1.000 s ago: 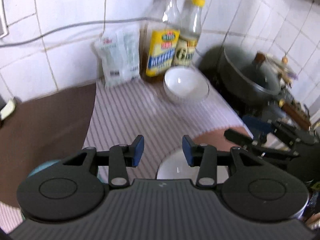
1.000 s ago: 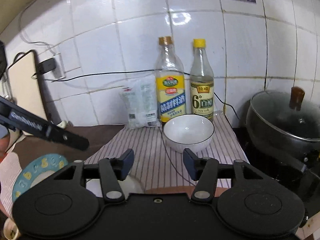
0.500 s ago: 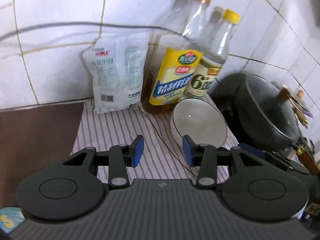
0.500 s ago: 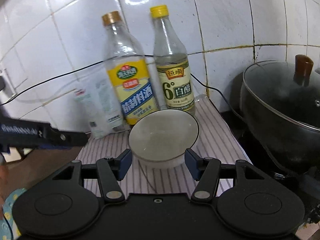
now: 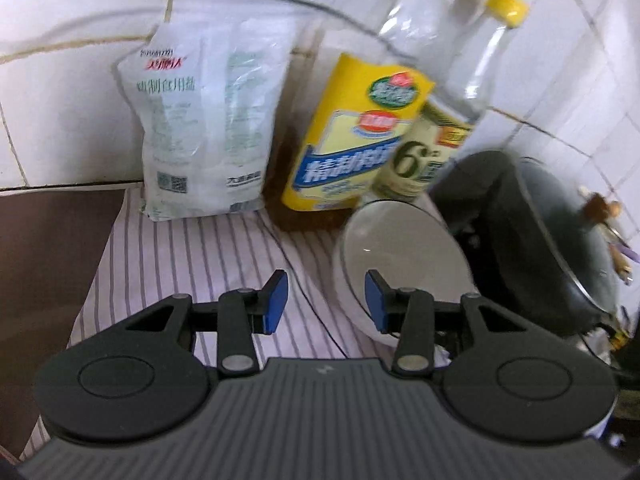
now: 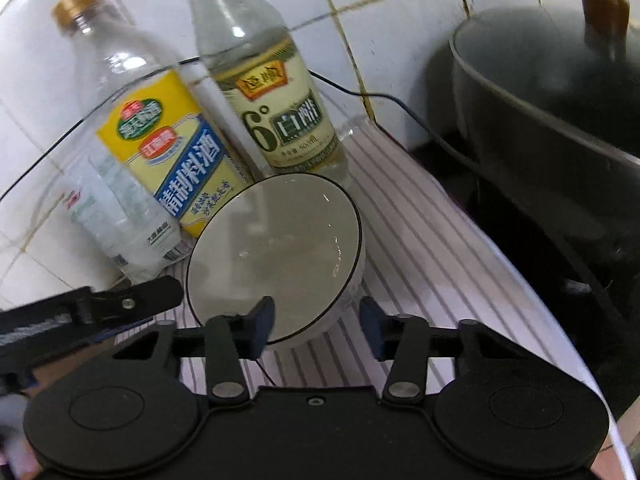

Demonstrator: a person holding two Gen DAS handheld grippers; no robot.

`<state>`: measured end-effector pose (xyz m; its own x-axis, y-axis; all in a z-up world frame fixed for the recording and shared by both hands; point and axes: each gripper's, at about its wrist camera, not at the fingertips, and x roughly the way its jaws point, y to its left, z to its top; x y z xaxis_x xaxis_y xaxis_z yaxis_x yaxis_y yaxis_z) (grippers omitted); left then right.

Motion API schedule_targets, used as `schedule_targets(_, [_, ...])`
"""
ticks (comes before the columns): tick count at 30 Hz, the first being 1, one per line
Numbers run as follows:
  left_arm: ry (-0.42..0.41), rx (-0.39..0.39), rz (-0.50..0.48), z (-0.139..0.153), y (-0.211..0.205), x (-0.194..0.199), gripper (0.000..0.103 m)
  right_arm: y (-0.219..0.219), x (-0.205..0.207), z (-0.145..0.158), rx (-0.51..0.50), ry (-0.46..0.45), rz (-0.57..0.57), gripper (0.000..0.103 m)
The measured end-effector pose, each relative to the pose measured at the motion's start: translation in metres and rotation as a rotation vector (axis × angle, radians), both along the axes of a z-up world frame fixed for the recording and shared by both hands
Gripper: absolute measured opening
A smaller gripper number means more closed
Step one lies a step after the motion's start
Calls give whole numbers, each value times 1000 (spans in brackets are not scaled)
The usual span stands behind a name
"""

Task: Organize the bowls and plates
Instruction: 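Grasp the last white bowl rim with both grippers, then carry the bowl over and lower it onto the bowl stack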

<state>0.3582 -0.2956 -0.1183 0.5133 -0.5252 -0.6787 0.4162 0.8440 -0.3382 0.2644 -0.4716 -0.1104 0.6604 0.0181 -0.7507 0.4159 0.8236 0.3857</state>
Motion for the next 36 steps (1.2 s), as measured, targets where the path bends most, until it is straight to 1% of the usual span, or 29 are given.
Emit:
schedule_targets(1, [19,4,1,-4,-2,4,41,-2,1,-1,11,3,-5,43])
schedule_targets(4, [76,8,-15,-15,-8,13,40,-4,1,-3,9,15,-21,33])
schedule_targets(6, [112,7,-30,-21,-12,15,31,-6,-1,-3,12,15,-25,27])
schedule_targets(7, [127,-6,-47,-23,-13,15,18,-6,-1,-3,18,13,-24,25])
schedule_targets(8, [140,-18,-63,-24,-14,14,14,-7,-2,-4,21,11,-25,23])
schedule_targets(11, [131,15,-71,-23,-16,8,12,-8,-2,-3,8,19,-18,21])
schedule_targets(15, [171,32,-65,-18,-15,3,12,-7,-7,1,17,27,-4,22])
schedule_targets(17, [174,30,-56,-14,-11,-2,12,-4,-11,6,18,20,2,22])
schedule_targets(23, [191,66,-53,4,2,-22,12,12,-29,26,6,2,21,22])
schedule_targets(25, [183,60,-37,15,11,-32,12,16,-37,32,26,-8,9,22])
schedule_targets(30, [140,83,-26,39,23,-62,12,31,-60,49,31,-39,6,22])
schedule_targets(34, [107,129,-14,55,27,-85,12,43,-80,64,33,-76,14,22])
schedule_targets(36, [92,147,-13,61,31,-97,12,50,-88,69,26,-79,13,22])
